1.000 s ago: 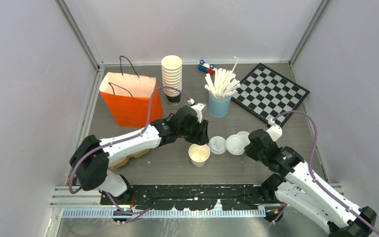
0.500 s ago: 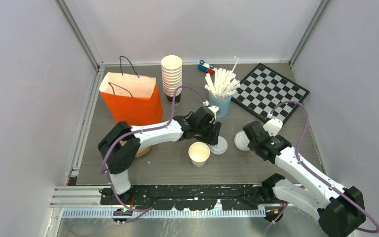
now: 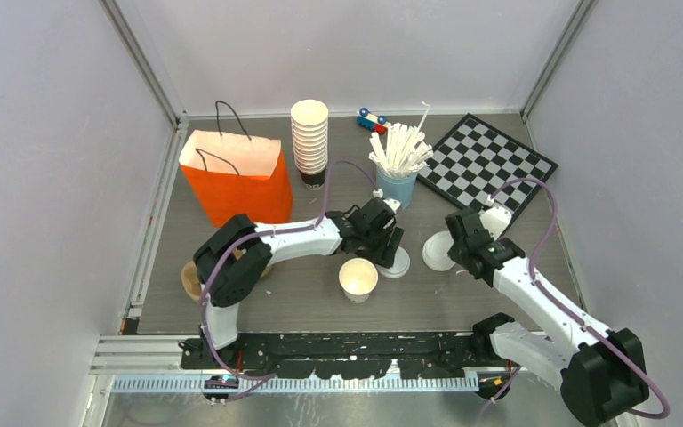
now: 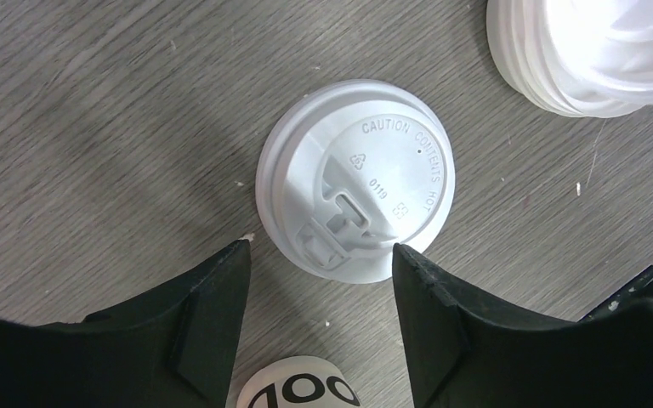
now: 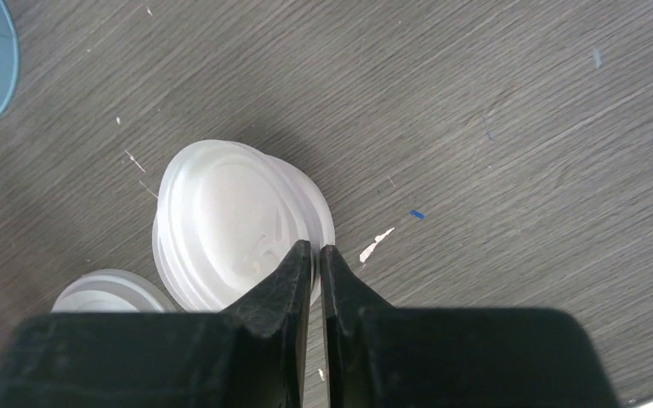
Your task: Pack the takeout coffee
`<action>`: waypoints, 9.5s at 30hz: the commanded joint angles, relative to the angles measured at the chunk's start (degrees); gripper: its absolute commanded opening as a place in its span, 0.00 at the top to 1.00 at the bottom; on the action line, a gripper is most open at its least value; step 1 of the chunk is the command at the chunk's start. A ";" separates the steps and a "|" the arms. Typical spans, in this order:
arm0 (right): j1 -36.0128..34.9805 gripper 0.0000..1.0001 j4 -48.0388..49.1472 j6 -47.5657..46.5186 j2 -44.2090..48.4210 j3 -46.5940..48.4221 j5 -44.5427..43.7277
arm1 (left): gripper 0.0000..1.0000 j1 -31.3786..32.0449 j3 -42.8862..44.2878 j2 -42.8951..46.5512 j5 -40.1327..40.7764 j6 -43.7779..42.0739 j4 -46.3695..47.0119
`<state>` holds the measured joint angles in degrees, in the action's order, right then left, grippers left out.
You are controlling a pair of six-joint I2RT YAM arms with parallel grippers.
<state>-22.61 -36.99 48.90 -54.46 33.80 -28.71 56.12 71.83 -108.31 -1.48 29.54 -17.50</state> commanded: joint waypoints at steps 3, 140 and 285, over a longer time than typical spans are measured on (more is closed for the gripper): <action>0.45 0.83 2.52 -0.48 -0.03 -0.51 1.73 | 0.37 0.53 1.39 4.89 0.97 -0.86 0.76; -47.68 0.10 -8.84 -16.71 -28.51 37.34 4.28 | 0.12 -33.35 -32.63 62.51 -34.89 15.54 -7.99; -29.77 0.58 23.52 7.23 6.06 -19.34 30.62 | 0.52 -17.36 -38.18 38.64 -23.75 15.22 8.53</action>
<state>-52.25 -2.98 57.45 -46.22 19.57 6.20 38.59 36.12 -69.52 -29.39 47.35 -5.80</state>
